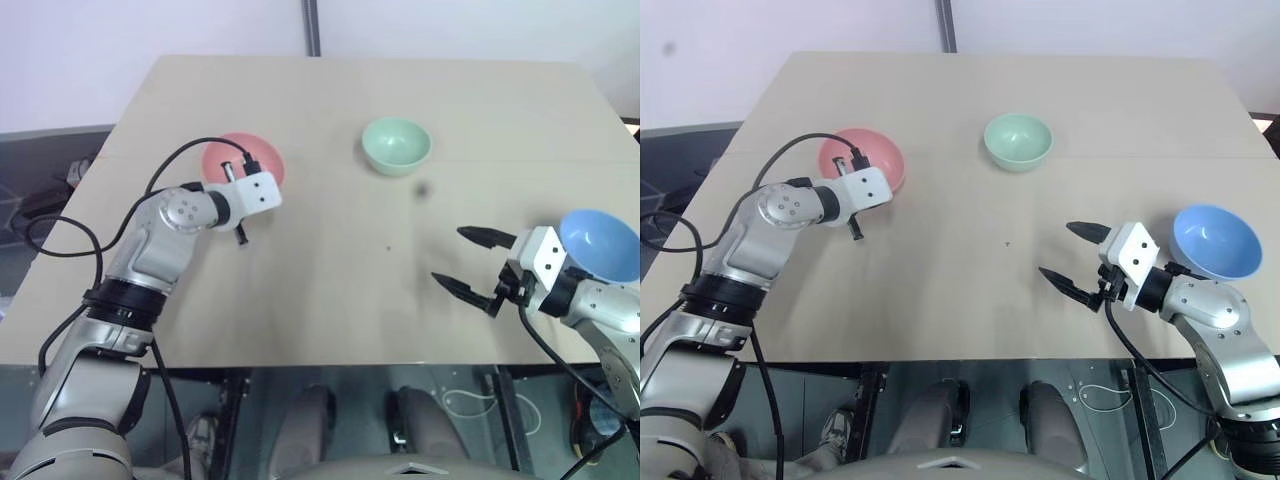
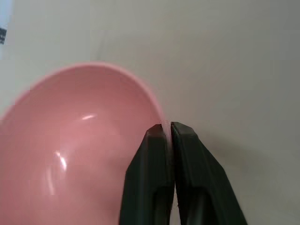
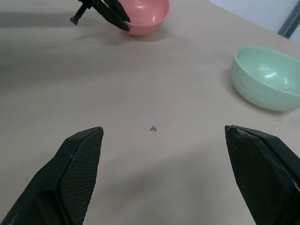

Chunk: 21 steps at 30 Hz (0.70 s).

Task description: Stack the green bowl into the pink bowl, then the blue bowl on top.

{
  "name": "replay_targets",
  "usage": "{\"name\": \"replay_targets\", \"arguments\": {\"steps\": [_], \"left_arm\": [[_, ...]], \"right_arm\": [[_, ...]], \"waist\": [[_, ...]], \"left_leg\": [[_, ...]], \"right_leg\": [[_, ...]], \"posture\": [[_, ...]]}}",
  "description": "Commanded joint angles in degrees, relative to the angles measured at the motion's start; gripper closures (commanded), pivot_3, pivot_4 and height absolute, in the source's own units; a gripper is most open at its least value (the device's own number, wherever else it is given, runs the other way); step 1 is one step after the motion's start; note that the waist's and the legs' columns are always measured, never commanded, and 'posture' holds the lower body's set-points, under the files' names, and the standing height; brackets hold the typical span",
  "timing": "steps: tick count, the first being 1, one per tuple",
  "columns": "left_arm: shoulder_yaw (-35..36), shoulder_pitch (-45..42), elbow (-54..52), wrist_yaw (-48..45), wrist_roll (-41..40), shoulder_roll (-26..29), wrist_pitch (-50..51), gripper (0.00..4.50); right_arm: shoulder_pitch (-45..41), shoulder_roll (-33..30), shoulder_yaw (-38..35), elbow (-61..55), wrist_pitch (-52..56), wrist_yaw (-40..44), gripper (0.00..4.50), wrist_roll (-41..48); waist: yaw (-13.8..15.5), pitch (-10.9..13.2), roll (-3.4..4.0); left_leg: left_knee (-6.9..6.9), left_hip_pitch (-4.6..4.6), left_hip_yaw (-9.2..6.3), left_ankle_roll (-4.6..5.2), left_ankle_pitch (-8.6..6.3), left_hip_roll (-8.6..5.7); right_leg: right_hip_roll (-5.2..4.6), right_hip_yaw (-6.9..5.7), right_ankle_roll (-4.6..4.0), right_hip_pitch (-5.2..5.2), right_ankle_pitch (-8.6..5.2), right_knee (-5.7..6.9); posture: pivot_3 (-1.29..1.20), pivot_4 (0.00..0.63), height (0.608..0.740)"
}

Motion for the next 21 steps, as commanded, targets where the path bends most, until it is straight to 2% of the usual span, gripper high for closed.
{"name": "replay_targets", "arguments": {"steps": [1,4,8,15,17,18,21], "left_arm": [[3.97,-0.76,-6.43,-5.34,-7.06,-1.15,-0.07,4.46],[4.5,0.96,-14.11,-11.83,-13.72,-1.84,-2.71,4.46],[2.06,3.29,-24.7,-19.11,-21.49,-3.59,1.02,4.46],[-4.14,3.21,-19.26,-22.83,-18.74,-8.16,-6.8,4.46],[-5.42,2.01,-16.14,-22.45,-16.89,-10.02,-10.02,3.76],[-5.91,1.3,-14.75,-21.76,-15.72,-10.95,-11.43,3.56],[-6.67,0.1,-12.27,-20.9,-13.09,-12.58,-14.31,2.04]], "right_arm": [[0.92,0.34,-2.36,-2.47,-1.52,-1.22,0.0,-0.14],[1.84,0.57,-2.82,-2.65,-1.74,-1.9,0.0,-0.2],[4.59,0.8,-4.98,-3.68,-1.63,-3.44,0.0,-0.1],[9.81,0.65,-8.04,-5.81,-1.43,-4.31,0.0,-0.42],[10.43,0.98,-8.2,-6.16,-1.57,-4.74,0.0,-0.57],[10.67,1.08,-8.26,-6.28,-1.7,-4.89,0.0,-0.65],[11.21,1.32,-8.38,-6.57,-1.94,-5.1,0.0,-0.96]], "waist": [[-0.09,0.01,-0.01],[-0.05,0.01,-0.01],[0.03,-0.01,0.02],[-0.11,-0.02,0.05],[-0.13,-0.02,0.05],[-0.06,-0.02,0.04],[-0.03,-0.02,0.04]], "left_leg": [[0.04,0.01,0.02,0.0,0.0,0.0],[0.22,-0.01,-0.01,0.0,0.0,0.01],[0.28,0.03,-0.01,0.0,0.0,0.01],[0.34,0.16,0.02,0.02,-0.01,0.02],[0.37,0.18,0.04,0.03,-0.01,0.02],[0.38,0.18,0.04,0.03,-0.01,0.03],[0.4,0.15,0.01,0.03,-0.01,0.02]], "right_leg": [[-0.05,0.01,0.0,0.0,0.0,0.06],[-0.06,-0.02,0.0,-0.01,0.0,0.26],[-0.07,0.01,0.0,0.02,0.0,0.33],[0.34,0.1,0.0,0.1,0.0,0.41],[0.36,0.12,0.0,0.12,0.0,0.42],[0.37,0.11,0.0,0.12,0.0,0.42],[0.38,0.09,0.0,0.12,0.0,0.42]], "posture": [[0.0,0.15,0.74],[0.0,0.15,0.74],[0.0,0.15,0.74],[0.0,0.15,0.74],[0.0,0.15,0.74],[0.0,0.15,0.74],[0.0,0.15,0.74]]}}
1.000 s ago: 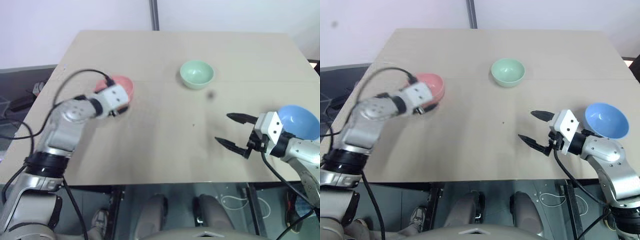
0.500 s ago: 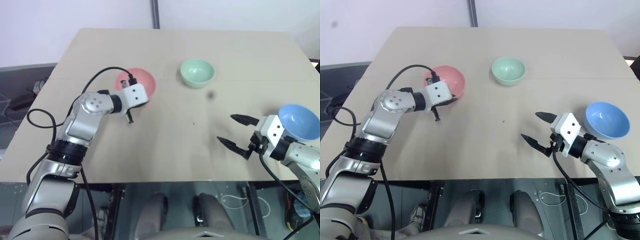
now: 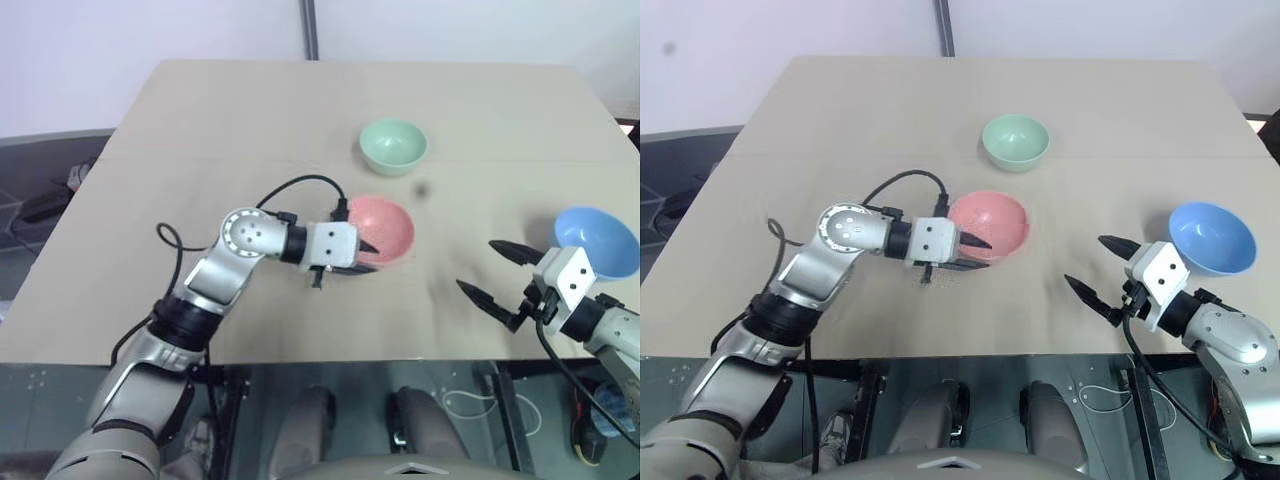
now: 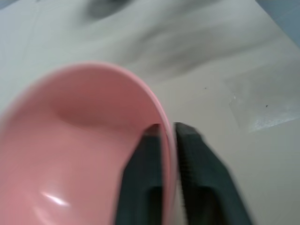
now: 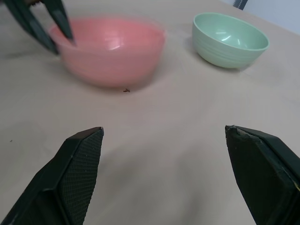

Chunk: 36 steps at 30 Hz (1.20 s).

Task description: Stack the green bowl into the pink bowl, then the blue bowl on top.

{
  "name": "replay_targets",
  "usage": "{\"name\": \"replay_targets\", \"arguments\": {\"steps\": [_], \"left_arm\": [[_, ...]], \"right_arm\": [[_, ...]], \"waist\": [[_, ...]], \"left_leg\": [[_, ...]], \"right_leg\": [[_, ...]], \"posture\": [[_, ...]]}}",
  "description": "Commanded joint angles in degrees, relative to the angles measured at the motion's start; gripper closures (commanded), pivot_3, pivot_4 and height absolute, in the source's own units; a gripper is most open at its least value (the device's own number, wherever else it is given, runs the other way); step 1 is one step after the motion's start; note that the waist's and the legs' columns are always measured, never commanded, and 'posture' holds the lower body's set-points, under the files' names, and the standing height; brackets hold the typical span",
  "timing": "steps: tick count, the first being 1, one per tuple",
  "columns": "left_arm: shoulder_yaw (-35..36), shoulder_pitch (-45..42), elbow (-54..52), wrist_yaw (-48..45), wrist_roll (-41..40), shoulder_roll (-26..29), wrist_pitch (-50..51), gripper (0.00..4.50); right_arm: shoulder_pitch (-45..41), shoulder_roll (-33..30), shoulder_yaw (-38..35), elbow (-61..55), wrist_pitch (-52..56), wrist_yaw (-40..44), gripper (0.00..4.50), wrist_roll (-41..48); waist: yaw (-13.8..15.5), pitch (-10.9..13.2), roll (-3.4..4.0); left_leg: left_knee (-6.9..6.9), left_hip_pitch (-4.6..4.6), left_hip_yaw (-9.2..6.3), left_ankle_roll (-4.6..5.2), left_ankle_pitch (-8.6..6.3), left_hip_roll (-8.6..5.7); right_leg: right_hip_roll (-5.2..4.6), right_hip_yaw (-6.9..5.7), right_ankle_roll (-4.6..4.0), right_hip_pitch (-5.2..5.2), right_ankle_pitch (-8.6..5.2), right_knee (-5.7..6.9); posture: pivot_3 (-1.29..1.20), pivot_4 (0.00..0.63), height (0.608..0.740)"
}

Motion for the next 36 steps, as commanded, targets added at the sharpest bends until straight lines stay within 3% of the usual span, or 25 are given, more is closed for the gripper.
{"name": "replay_targets", "arguments": {"steps": [1,2,4,19,22,27,32,36], "left_arm": [[-0.17,-2.13,1.39,1.83,2.95,-1.18,-3.98,1.5],[-0.14,-2.19,1.89,2.47,3.83,-1.27,-4.59,0.85],[0.12,-1.99,2.54,3.68,5.13,-1.48,-4.92,0.03],[-0.88,-9.36,16.6,18.69,18.62,-8.99,-11.01,0.03],[1.89,-7.6,12.81,15.19,12.55,-8.85,-9.42,0.03],[13.21,1.22,-0.84,9.66,-5.35,-4.85,7.45,0.03],[23.04,10.15,-11.26,11.51,-15.71,-0.51,20.87,0.03],[30.43,17.89,-18.36,19.16,-20.26,-2.74,23.99,0.03]], "right_arm": [[0.63,0.28,-1.77,-2.4,-1.52,-0.58,0.0,-0.02],[0.74,0.34,-1.78,-2.47,-1.58,-0.66,0.0,-0.07],[0.85,0.45,-1.78,-2.37,-1.81,-0.72,0.0,-0.12],[-1.98,0.36,-1.03,-0.85,-1.6,-0.3,0.0,0.44],[-4.39,0.58,-0.31,-1.11,1.08,-1.04,0.0,2.06],[-15.35,0.85,3.43,5.56,3.12,-2.77,0.0,-0.55],[-28.22,1.44,8.09,19.71,0.52,-0.81,0.0,-4.85],[-42.98,1.57,15.8,39.69,-9.58,1.88,0.0,-14.75]], "waist": [[-0.01,0.0,0.0],[-0.05,0.0,0.0],[-0.12,0.0,0.0],[0.18,0.0,-0.01],[-0.21,0.0,0.0],[-0.92,-0.02,0.05],[-1.26,-0.02,0.06],[-1.19,-0.02,0.07]], "left_leg": [[0.0,-0.01,0.0,0.0,0.0,0.0],[0.0,-0.01,0.0,0.0,0.0,0.0],[0.0,-0.01,0.01,0.0,0.0,0.0],[0.03,-0.04,-0.04,0.0,0.0,-0.02],[0.03,-0.02,0.0,0.0,0.0,-0.02],[0.02,0.0,-0.01,-0.01,0.01,0.11],[0.03,0.06,0.04,-0.01,0.01,0.12],[0.04,0.03,0.04,-0.02,0.01,0.07]], "right_leg": [[0.0,0.0,0.0,0.0,0.0,-0.01],[0.0,0.01,0.0,0.0,0.0,-0.02],[-0.01,0.03,0.0,0.0,0.0,-0.02],[-0.01,-0.04,0.0,0.01,0.0,-0.02],[-0.02,0.01,0.01,0.0,0.0,-0.01],[-0.02,0.05,0.0,-0.02,0.0,0.02],[-0.06,0.05,-0.01,-0.02,0.01,0.06],[-0.12,0.04,-0.01,-0.03,0.01,0.01]], "posture": [[0.0,0.15,0.74],[0.0,0.15,0.74],[0.0,0.15,0.74],[0.0,0.15,0.74],[0.0,0.15,0.74],[0.0,0.15,0.74],[0.0,0.15,0.74],[0.0,0.15,0.74]]}}
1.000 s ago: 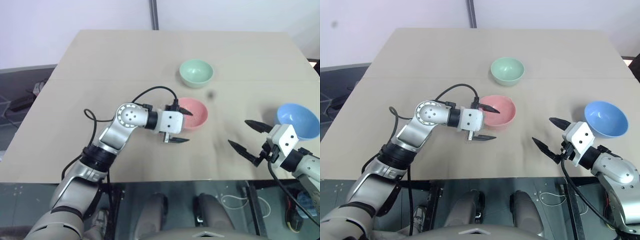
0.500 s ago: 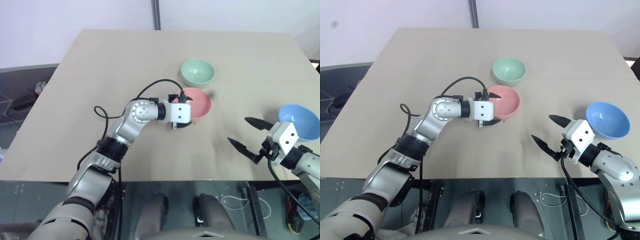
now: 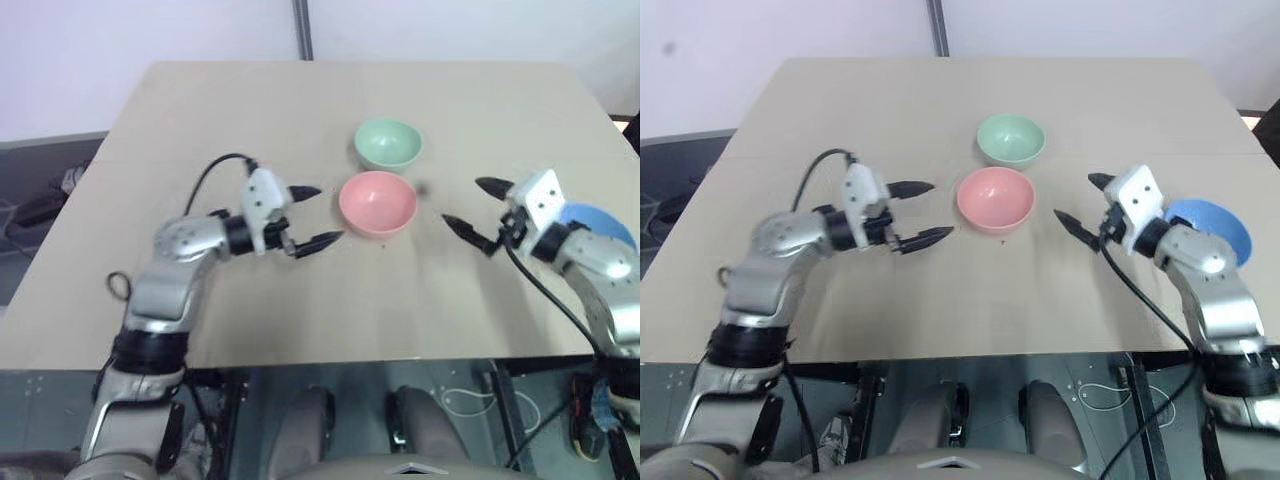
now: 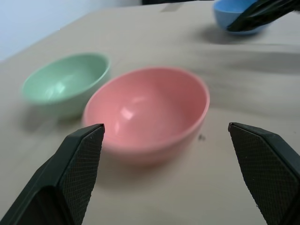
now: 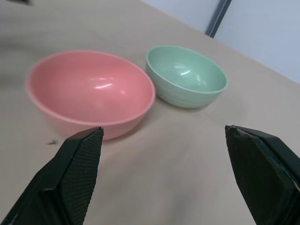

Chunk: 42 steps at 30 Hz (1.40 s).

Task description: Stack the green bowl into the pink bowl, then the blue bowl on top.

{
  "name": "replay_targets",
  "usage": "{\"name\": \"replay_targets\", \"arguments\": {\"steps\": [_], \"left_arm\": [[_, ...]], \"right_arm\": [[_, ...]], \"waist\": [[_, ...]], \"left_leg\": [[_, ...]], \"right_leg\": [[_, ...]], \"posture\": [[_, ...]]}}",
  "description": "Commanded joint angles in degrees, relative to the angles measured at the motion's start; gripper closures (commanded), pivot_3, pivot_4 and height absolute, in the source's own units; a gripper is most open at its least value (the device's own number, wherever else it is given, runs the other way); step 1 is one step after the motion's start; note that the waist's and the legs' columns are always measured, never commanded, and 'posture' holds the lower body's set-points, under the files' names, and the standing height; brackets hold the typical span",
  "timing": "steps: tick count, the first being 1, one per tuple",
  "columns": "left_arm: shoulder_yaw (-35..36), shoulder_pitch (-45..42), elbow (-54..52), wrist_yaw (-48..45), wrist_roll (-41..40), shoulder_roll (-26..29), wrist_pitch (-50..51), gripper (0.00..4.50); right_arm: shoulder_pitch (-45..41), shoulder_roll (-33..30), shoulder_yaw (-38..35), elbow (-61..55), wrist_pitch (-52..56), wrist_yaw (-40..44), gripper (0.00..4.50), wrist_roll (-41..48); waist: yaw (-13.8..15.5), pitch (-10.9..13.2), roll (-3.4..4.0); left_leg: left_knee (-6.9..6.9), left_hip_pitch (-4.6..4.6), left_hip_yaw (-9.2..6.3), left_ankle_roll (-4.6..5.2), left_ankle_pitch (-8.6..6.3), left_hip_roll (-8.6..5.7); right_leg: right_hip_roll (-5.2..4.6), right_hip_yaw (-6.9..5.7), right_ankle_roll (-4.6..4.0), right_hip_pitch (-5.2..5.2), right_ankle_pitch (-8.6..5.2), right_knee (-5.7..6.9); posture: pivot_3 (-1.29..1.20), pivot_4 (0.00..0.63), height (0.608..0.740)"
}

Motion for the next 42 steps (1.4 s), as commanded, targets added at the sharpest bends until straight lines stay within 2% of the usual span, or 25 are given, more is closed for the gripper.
{"name": "replay_targets", "arguments": {"steps": [1,2,4,6,11,15,20,24,28,31,33,34,35,38,39,42], "left_arm": [[6.32,4.8,-7.2,4.37,-6.02,-4.26,-2.63,0.03],[7.04,6.92,-8.18,5.75,-4.9,-5.13,-5.42,0.03],[8.74,11.1,-10.82,6.54,-6.16,-5.2,-4.43,0.03],[10.8,15.1,-12.85,3.28,-9.83,-3.49,-4.35,0.03],[14.57,20.51,-14.57,1.07,-13.04,-0.78,-6.93,0.03],[15.68,22.83,-16.99,3.19,-14.31,-1.02,-7.26,0.03],[15.76,25.43,-20.12,5.93,-14.78,-1.39,-7.38,0.03],[16.2,27.51,-22.12,7.64,-15.02,-1.5,-7.53,0.03],[16.87,29.21,-23.21,8.96,-14.85,-1.37,-8.02,0.03],[17.11,29.56,-23.57,9.91,-14.86,-1.48,-8.31,0.0],[16.97,29.82,-23.73,10.22,-14.72,-1.61,-8.58,0.0],[16.86,29.93,-23.8,10.36,-14.67,-1.64,-8.69,0.0],[16.75,30.01,-23.83,10.5,-14.61,-1.65,-8.8,0.0],[16.42,30.25,-23.72,10.69,-14.39,-1.73,-9.23,0.0],[16.27,30.24,-23.59,10.73,-14.33,-1.74,-9.35,0.0],[15.5,29.9,-22.91,10.86,-13.74,-1.89,-9.85,0.0]], "right_arm": [[-10.85,0.03,5.26,15.89,-11.88,1.6,0.0,-9.03],[-14.4,0.41,6.85,21.56,-15.36,1.87,0.0,-11.32],[-22.47,2.06,9.74,33.81,-22.03,2.52,0.0,-15.08],[-30.6,4.02,13.01,46.46,-28.82,3.18,0.0,-19.26],[-41.78,7.14,19.03,65.38,-42.22,0.73,0.0,-28.6],[-46.07,9.47,24.06,72.49,-47.25,-4.22,0.0,-36.19],[-49.34,12.51,28.89,76.99,-46.91,-13.74,0.0,-44.25],[-50.72,13.94,30.68,78.89,-45.08,-19.8,0.0,-48.01],[-50.98,14.38,31.3,79.9,-44.5,-21.06,0.0,-50.03],[-50.83,14.5,31.31,80.27,-44.3,-21.36,0.84,-50.87],[-50.75,14.54,31.39,80.29,-44.43,-21.72,1.73,-51.5],[-50.74,14.51,31.55,80.27,-44.5,-22.22,2.41,-51.95],[-50.74,14.46,31.79,80.25,-44.52,-22.88,2.74,-52.44],[-50.76,14.19,32.4,80.16,-44.68,-24.53,4.23,-53.76],[-50.79,13.96,32.75,80.11,-44.77,-25.31,4.48,-54.31],[-50.91,12.94,33.22,79.89,-45.37,-27.17,4.48,-55.34]], "waist": [[-0.04,0.0,0.01],[-0.1,0.0,0.0],[-0.2,0.0,-0.01],[-0.44,0.01,-0.01],[-0.48,0.01,-0.01],[-0.46,0.01,-0.01],[-0.67,0.01,0.0],[-0.67,0.01,0.01],[-0.62,0.02,0.02],[-0.61,0.02,0.02],[-0.65,0.02,0.03],[-0.66,0.02,0.03],[-0.66,0.02,0.03],[-0.67,0.02,0.03],[-0.67,0.03,0.04],[-0.67,0.03,0.04]], "left_leg": [[-0.01,0.01,0.03,0.0,0.0,0.0],[-0.01,0.02,0.06,0.0,0.0,0.0],[-0.04,-0.03,0.06,-0.18,0.1,-0.02],[-0.14,-0.05,0.1,-0.26,0.15,-0.01],[-0.25,-0.11,0.09,-0.28,0.15,0.01],[-0.23,-0.11,0.13,-0.29,0.15,-0.07],[-0.26,-0.09,0.11,-0.3,0.16,-0.06],[-0.27,-0.09,0.12,-0.31,0.16,-0.06],[-0.27,-0.1,0.13,-0.31,0.16,-0.06],[-0.28,-0.1,0.12,-0.31,0.16,-0.06],[-0.28,-0.1,0.13,-0.31,0.16,-0.06],[-0.28,-0.1,0.14,-0.31,0.16,-0.07],[-0.29,-0.1,0.14,-0.31,0.16,-0.06],[-0.3,-0.1,0.14,-0.31,0.16,-0.06],[-0.3,-0.1,0.14,-0.31,0.16,-0.06],[-0.31,-0.12,0.18,-0.31,0.16,-0.07]], "right_leg": [[-0.03,0.01,0.0,0.0,0.0,-0.01],[-0.12,0.03,0.0,-0.02,0.0,0.0],[-0.28,0.0,-0.01,-0.08,0.01,0.0],[-0.27,0.04,-0.02,-0.17,0.01,0.01],[-0.29,0.05,-0.04,-0.23,0.0,-0.06],[-0.41,0.04,-0.03,-0.22,0.0,-0.08],[-0.38,0.1,-0.03,-0.24,0.0,-0.02],[-0.36,0.09,-0.04,-0.27,0.0,0.0],[-0.37,0.09,-0.04,-0.29,0.01,-0.01],[-0.37,0.07,-0.04,-0.29,0.01,-0.01],[-0.37,0.08,-0.04,-0.29,0.01,0.0],[-0.37,0.08,-0.04,-0.29,0.01,0.0],[-0.37,0.08,-0.04,-0.29,0.01,0.0],[-0.36,0.08,-0.04,-0.29,0.01,0.0],[-0.36,0.08,-0.04,-0.3,0.01,0.0],[-0.37,0.1,-0.04,-0.35,0.01,0.02]], "posture": [[0.0,0.15,0.74],[0.0,0.15,0.74],[0.0,0.15,0.74],[0.0,0.15,0.74],[0.0,0.15,0.74],[0.0,0.15,0.74],[0.0,0.15,0.74],[0.0,0.15,0.74],[0.0,0.15,0.74],[0.0,0.15,0.74],[0.0,0.15,0.74],[0.0,0.15,0.74],[0.0,0.15,0.74],[0.0,0.15,0.74],[0.0,0.15,0.74],[0.0,0.15,0.74]]}}
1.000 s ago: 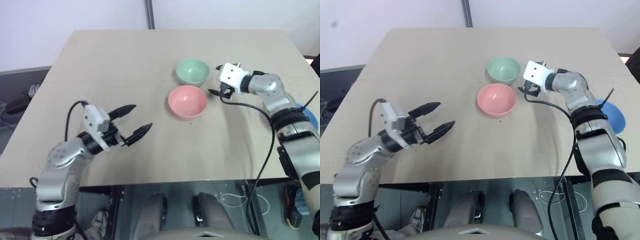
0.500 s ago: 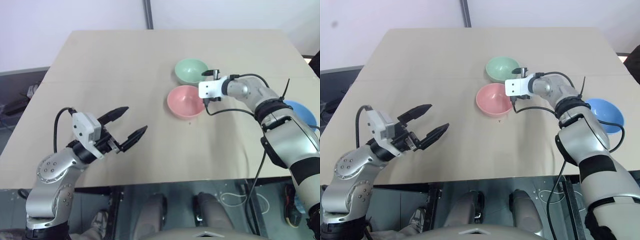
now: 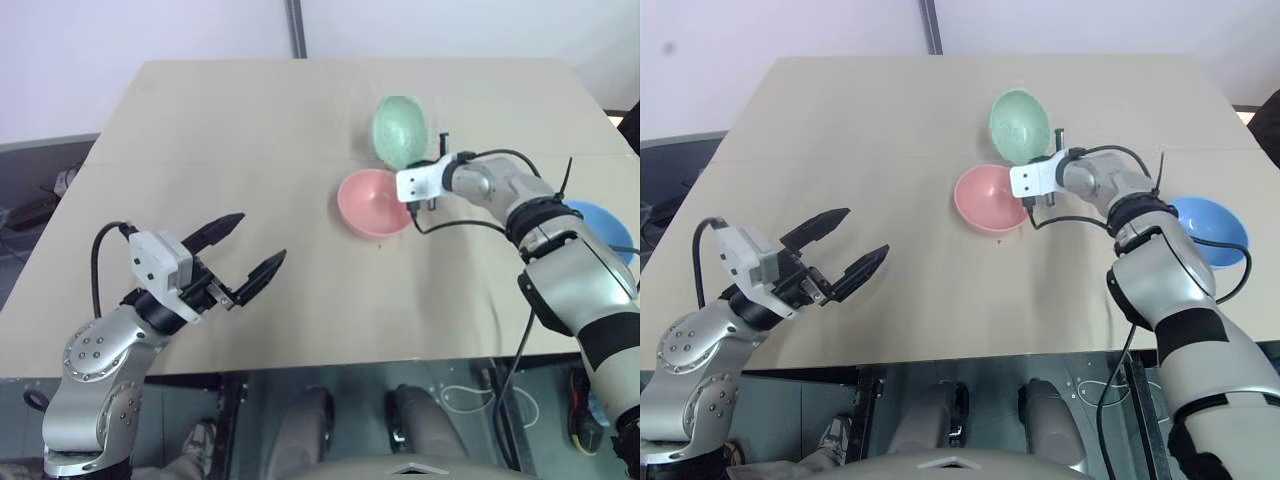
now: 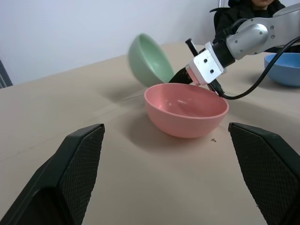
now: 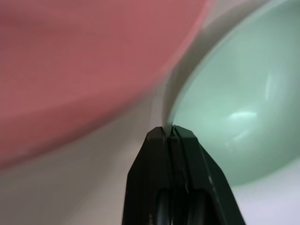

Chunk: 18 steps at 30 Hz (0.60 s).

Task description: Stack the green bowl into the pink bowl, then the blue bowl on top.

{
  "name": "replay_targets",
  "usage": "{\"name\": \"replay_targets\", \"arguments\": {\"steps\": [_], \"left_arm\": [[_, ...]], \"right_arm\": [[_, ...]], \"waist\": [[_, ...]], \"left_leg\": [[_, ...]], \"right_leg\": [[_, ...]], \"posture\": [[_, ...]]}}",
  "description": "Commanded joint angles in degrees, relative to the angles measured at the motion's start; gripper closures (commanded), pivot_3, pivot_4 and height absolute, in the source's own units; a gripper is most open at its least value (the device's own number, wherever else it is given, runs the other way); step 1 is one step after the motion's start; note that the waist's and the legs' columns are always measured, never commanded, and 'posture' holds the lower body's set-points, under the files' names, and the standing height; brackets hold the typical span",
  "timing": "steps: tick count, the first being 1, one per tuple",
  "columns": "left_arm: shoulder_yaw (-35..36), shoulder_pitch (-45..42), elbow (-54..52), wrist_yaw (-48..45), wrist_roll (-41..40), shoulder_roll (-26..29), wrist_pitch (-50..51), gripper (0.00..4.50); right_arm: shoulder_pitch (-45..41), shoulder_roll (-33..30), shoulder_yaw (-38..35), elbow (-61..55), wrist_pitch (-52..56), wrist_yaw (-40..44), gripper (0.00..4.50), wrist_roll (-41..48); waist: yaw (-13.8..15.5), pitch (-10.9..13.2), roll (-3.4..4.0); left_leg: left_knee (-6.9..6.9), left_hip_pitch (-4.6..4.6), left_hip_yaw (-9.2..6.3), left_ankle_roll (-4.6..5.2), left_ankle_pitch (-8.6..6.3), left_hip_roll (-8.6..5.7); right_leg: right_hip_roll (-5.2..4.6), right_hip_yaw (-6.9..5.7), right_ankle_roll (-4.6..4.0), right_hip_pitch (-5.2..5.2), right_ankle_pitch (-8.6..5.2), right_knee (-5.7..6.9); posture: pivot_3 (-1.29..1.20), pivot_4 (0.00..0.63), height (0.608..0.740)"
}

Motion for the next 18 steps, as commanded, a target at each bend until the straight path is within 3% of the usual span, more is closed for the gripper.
{"name": "replay_targets", "arguments": {"steps": [1,6,9,10,14,18], "left_arm": [[-0.57,-0.28,-1.4,0.21,0.06,-0.08,-1.81,0.0],[-1.71,-1.62,0.31,0.37,0.83,-0.19,-2.5,0.0],[-2.12,-2.56,1.46,0.36,1.09,-0.22,-2.84,0.0],[-2.2,-2.94,1.89,0.27,1.12,-0.18,-2.96,0.0],[-1.76,-4.38,4.09,-1.84,-0.11,0.36,-3.79,0.0],[0.71,-4.58,6.09,-6.45,-4.88,1.63,-3.54,0.0]], "right_arm": [[-2.02,-1.72,-0.04,-0.74,-1.08,-2.12,4.48,-0.56],[-2.83,-5.5,-3.65,-2.89,-6.44,1.69,4.48,3.32],[-1.9,-6.84,-9.93,-5.83,-11.05,12.93,4.48,12.37],[-0.26,-6.98,-12.87,-8.9,-11.56,20.84,4.48,18.32],[12.78,-11.06,-17.0,-37.54,0.66,46.62,4.48,39.0],[23.64,-14.42,-17.64,-62.35,17.52,52.71,4.48,45.44]], "waist": [[0.0,0.0,0.0],[0.1,0.0,0.0],[0.03,0.0,0.0],[-0.08,0.01,0.0],[0.12,-0.02,-0.02],[0.6,0.01,0.03]], "left_leg": [[-0.01,0.0,0.01,0.0,0.0,0.0],[-0.02,-0.06,0.03,0.0,0.0,0.0],[-0.02,-0.07,0.05,0.01,0.0,0.0],[-0.03,-0.07,0.05,0.01,-0.01,0.0],[-0.12,0.0,0.09,0.27,-0.15,0.11],[-0.1,-0.1,-0.12,0.29,-0.17,0.1]], "right_leg": [[0.0,0.01,0.0,-0.01,0.0,0.0],[0.0,0.02,0.0,-0.06,0.0,0.0],[0.0,0.04,0.0,-0.06,0.0,-0.02],[0.0,0.03,0.0,-0.06,0.0,-0.02],[0.06,0.08,0.01,-0.03,0.0,-0.05],[-0.06,0.01,0.01,0.02,0.0,-0.11]], "posture": [[0.0,0.15,0.74],[0.0,0.15,0.74],[0.0,0.15,0.74],[0.0,0.15,0.74],[0.0,0.15,0.74],[0.0,0.15,0.74]]}}
